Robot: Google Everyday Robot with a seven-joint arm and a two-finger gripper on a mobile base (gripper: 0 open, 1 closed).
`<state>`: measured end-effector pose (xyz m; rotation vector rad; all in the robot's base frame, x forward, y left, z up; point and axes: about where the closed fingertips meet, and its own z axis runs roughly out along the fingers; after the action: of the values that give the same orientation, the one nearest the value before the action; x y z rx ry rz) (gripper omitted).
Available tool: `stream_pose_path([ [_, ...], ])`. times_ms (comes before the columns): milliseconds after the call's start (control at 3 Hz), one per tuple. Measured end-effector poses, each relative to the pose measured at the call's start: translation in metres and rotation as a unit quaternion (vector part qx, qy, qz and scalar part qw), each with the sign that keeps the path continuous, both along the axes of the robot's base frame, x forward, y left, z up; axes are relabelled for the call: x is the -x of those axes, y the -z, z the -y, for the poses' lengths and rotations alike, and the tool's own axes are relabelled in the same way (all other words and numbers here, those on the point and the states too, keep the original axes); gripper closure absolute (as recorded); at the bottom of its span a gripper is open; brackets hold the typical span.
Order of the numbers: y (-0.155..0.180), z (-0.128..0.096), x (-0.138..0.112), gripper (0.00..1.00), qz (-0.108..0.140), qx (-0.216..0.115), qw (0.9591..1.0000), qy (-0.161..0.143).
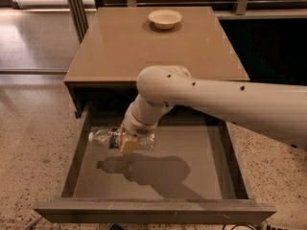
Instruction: Pick water bottle from top drawer and place on counter
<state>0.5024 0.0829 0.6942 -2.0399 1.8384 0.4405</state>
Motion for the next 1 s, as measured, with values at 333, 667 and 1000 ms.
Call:
stream_pose_path([
  [333, -0.071, -0.006, -0.021, 1.0, 0.008, -0.011, 0.9995, -0.029],
  [667, -0.122, -0.005, -0.046, 1.0, 0.0, -0.002, 0.999, -0.044],
  [1000, -0.154, 0.002, -0.084, 1.0, -0.003, 0.032, 0.9989, -0.033],
])
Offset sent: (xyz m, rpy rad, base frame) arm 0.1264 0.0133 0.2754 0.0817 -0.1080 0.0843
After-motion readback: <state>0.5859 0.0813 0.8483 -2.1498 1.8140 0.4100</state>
